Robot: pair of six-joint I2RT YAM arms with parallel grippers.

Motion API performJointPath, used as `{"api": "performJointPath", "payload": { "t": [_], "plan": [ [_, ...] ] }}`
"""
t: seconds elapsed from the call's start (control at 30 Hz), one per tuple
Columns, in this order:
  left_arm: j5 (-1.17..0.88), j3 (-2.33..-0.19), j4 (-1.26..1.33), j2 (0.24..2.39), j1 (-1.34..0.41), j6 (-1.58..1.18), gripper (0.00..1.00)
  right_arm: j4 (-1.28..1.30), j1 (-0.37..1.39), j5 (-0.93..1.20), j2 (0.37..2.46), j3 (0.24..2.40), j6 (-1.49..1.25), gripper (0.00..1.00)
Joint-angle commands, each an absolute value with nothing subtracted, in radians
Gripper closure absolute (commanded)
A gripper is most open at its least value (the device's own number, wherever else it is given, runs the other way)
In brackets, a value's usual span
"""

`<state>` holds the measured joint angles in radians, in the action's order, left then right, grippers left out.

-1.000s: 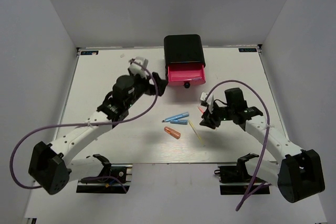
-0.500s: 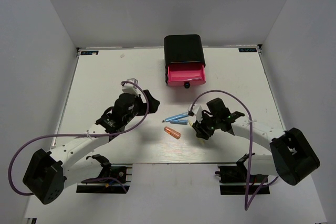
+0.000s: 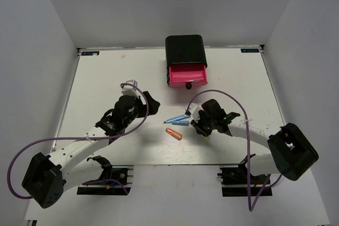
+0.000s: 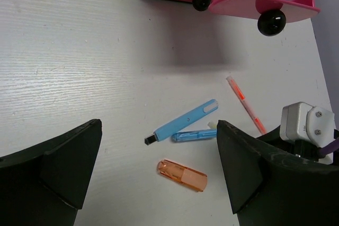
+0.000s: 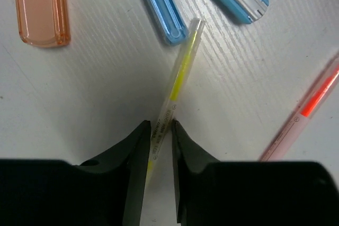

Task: Sort the stationery into containers
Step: Grab a piece of stationery with the right arm, then place the stationery into the container

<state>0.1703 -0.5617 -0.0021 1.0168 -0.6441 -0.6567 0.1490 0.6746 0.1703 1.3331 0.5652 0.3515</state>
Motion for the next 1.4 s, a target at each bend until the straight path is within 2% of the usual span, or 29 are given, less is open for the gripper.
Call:
{"api": "performJointPath", "payload": {
  "t": [0.0, 0.2, 0.4, 0.63, 0.9, 1.17, 1.37],
  "plan": [
    [0.183, -0.548, -0.011, 0.988, -0.649, -0.669, 0.01, 0.149, 0.683, 0.086, 1.345, 0.563, 0.35, 0.76],
    [0.152, -0.538, 0.011, 1.015, -0.649, -0.689, 0.01, 0.176, 0.675, 0.058, 1.325, 0.567, 0.35, 0.87],
    [0.071, -0.466, 0.17, 1.025, -0.638, -0.784, 0.01, 0.225, 0.663, 0.067, 1.29, 0.607, 0.357, 0.96],
    [0.022, -0.365, 0.336, 1.025, -0.629, -0.853, 0.01, 0.247, 0.644, 0.181, 1.213, 0.692, 0.439, 0.97],
    [0.003, -0.386, 0.327, 1.054, -0.629, -0.833, 0.01, 0.172, 0.629, 0.38, 1.091, 0.794, 0.528, 0.99],
    [-0.006, -0.387, 0.327, 1.054, -0.629, -0.813, 0.01, 0.062, 0.608, 0.445, 1.169, 1.026, 0.587, 1.0],
    [-0.015, -0.405, 0.281, 1.045, -0.629, -0.778, 0.01, 0.014, 0.568, 0.46, 1.324, 1.169, 0.663, 1.0]
  ]
}}
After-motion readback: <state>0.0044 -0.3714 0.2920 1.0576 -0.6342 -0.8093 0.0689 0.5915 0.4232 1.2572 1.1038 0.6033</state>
